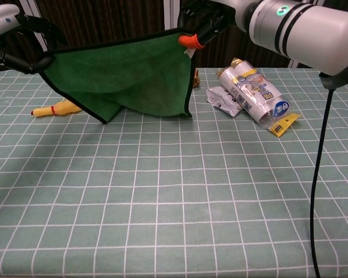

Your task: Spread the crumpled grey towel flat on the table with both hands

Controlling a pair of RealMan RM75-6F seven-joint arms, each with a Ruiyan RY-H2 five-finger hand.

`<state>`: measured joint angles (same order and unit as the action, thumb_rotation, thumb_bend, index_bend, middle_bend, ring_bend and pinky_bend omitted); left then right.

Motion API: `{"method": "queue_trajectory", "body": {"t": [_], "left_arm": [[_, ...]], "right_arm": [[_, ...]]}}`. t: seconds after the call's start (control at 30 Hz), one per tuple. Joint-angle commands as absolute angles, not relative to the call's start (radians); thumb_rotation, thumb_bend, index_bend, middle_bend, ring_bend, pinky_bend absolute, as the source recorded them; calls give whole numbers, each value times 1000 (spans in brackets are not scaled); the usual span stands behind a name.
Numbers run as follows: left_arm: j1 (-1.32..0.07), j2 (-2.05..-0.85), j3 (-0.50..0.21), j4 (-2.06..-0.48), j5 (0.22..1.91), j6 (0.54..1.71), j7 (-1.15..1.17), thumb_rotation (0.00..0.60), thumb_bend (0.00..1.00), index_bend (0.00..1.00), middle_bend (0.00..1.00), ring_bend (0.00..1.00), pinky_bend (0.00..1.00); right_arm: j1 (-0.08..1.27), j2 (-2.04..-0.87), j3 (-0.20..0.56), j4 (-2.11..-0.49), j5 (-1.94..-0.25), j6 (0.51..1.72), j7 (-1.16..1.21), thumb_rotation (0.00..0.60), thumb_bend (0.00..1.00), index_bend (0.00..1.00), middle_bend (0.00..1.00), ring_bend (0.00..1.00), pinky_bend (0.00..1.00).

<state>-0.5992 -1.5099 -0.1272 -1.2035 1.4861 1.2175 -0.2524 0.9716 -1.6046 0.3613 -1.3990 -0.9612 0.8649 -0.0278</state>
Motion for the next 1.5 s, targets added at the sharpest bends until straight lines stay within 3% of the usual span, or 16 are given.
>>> {"method": "queue_trajectory", "body": {"t": [0.03, 0.53, 1.17, 1.5], "left_arm": [[-581, -1492, -93, -1245, 1514, 1224, -255, 600, 489, 612, 316, 243, 343], [-555, -1416, 46, -1357, 1659, 1219, -198, 600, 472, 612, 316, 243, 343], [-548, -1501, 89, -1260, 1632, 1116, -197, 600, 428, 596, 316, 243, 343], [-554, -1487, 108, -1299, 1623, 1063, -150, 591, 351, 474, 310, 243, 343]], "right_arm": [[941, -1586, 324, -1435, -999, 865, -13, 600, 362, 797, 314, 115, 140], [873, -1527, 199, -1540, -1104, 833, -24, 600, 362, 796, 315, 112, 111], [837, -1721, 113, -1424, -1176, 867, -106, 600, 347, 737, 279, 80, 62], [814, -1770, 79, -1393, -1208, 875, -158, 600, 318, 710, 258, 59, 37]]}}
